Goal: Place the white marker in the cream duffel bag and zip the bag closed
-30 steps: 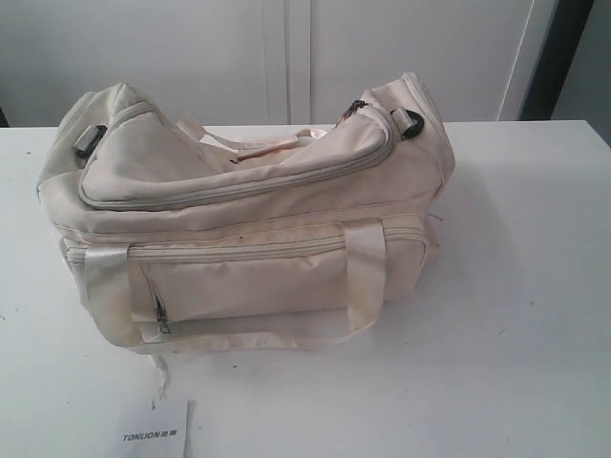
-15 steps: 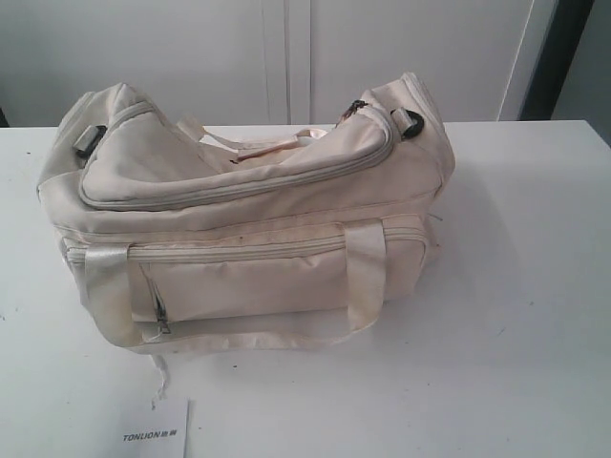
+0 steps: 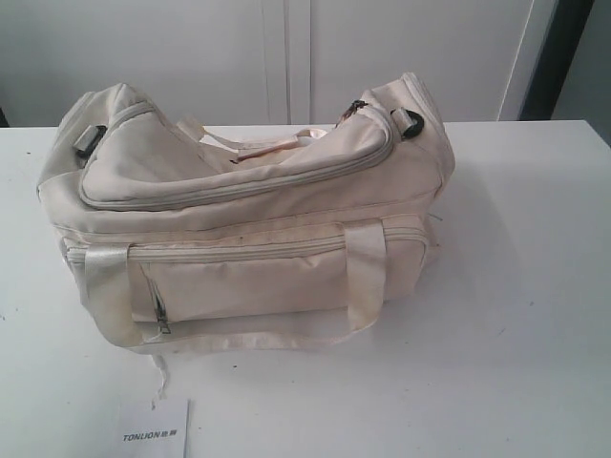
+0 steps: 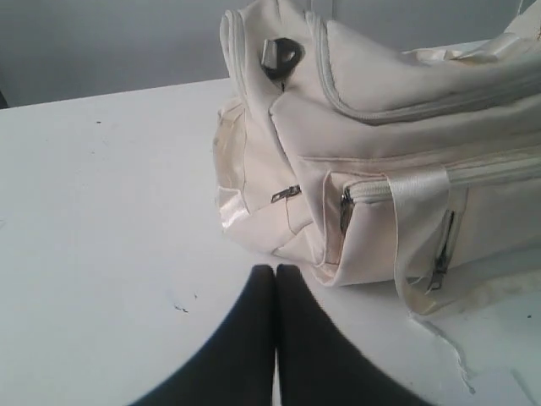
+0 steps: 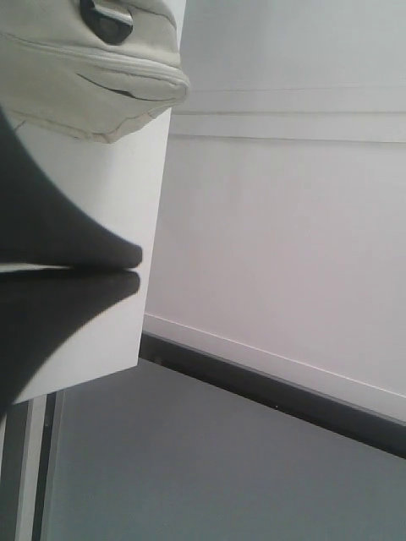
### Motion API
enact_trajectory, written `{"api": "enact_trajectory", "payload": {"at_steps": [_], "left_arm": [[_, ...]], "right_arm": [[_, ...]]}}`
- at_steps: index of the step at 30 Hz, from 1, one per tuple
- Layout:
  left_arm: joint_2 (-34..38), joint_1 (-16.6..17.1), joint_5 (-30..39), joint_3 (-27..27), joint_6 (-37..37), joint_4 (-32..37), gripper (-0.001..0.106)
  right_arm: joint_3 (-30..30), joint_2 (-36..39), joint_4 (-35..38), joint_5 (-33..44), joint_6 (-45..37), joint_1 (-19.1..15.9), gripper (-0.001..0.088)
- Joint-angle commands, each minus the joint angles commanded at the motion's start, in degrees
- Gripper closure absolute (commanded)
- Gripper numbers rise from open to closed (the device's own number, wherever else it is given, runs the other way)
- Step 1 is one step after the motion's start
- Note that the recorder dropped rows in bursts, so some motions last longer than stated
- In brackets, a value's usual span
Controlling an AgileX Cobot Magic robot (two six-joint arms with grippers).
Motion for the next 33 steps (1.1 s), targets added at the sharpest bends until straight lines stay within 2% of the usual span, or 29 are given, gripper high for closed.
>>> {"api": "enact_trajectory", "payload": {"at_steps": [15,24,33], "left_arm": [[-4.49,0.0,0.1,8.15,0.0,0.0,0.105],[-7.41,0.0,0.14,11.88,0.0,0.0,0.105],[-7.46,0.0,0.03,14.48,0.0,0.0,0.105]], "right_arm": [[0.0,0.0,0.0,0.0,0.0,0.0,0.0868],[0.0,0.0,0.0,-0.01,0.0,0.0,0.0868],[0.0,0.0,0.0,-0.01,0.0,0.0,0.0868]]}}
